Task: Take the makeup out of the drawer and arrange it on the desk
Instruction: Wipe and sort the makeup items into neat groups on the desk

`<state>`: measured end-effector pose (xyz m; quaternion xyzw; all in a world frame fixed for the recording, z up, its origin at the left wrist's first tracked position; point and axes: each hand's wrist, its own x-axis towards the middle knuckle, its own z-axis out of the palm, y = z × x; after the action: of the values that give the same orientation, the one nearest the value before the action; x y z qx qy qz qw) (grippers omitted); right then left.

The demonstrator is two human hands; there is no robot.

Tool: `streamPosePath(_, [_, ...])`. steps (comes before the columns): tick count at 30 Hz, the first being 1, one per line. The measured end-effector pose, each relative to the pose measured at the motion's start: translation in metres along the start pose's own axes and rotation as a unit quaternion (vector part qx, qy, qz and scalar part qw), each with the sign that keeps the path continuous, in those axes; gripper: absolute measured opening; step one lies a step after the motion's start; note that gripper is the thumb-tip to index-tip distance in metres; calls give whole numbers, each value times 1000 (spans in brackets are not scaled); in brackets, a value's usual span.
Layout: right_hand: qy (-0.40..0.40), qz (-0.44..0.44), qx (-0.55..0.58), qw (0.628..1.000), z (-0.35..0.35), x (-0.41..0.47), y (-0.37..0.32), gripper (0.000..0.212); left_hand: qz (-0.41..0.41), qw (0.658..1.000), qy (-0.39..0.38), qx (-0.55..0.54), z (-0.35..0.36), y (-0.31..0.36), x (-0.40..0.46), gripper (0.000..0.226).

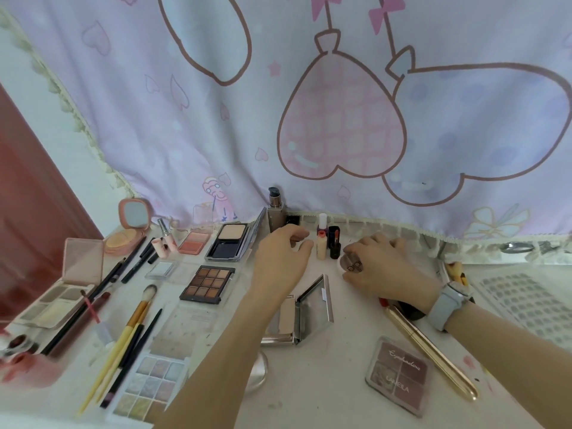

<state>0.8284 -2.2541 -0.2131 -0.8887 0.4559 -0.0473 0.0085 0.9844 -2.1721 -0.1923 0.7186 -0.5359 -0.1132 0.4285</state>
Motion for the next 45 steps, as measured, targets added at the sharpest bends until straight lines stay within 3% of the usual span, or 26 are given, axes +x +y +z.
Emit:
streamPosePath(2, [21, -14, 39, 999, -5, -7, -1, 50, 4, 999, 16, -43, -9, 5, -13, 17])
streamPosePath(4, [43, -6, 192, 980, -18, -17, -4, 47, 12, 995, 28, -91, -17, 11, -28, 14])
streamPosePath(6, [17, 22, 407, 913, -34, -30, -8, 31, 22, 991, 16, -130, -23, 18, -44, 14])
streamPosePath(7, [-20, 34, 517, 855, -42, -38, -10, 27, 31, 990, 2, -140, -24, 21, -52, 18])
streamPosePath(9, [-92, 37, 653, 751, -53, -51, -13, 40, 53, 988, -28, -145, -24, 24, -69, 35])
streamPosePath(11, [-126, 24, 684, 718, -58, -64, -18, 51, 82, 985, -45, -143, -22, 27, -83, 51])
streamPosePath(16, [-140, 20, 673, 726, -60, -90, -32, 61, 103, 983, -15, -154, -21, 30, -103, 49])
streamPosePath(26, [-133, 9, 671, 730, -61, -108, -37, 48, 45, 981, -61, -179, -26, 30, -112, 51])
streamPosePath(30, [-84, -7, 595, 799, -65, -110, -36, 35, 40, 966, -79, -241, -28, 31, -114, 38])
streamPosePath(33, [-88, -6, 579, 810, -66, -108, -37, 39, 40, 965, -66, -252, -26, 30, -112, 40])
streamPosePath(38, [-112, 14, 640, 760, -68, -102, -39, 66, 35, 972, -32, -229, -23, 31, -105, 46])
streamPosePath(42, [-121, 45, 551, 825, -67, -99, -38, 48, 56, 979, -31, -195, -26, 29, -104, 48])
streamPosePath(45, [-134, 7, 552, 823, -68, -96, -34, 28, 44, 977, -32, -206, -27, 27, -103, 47])
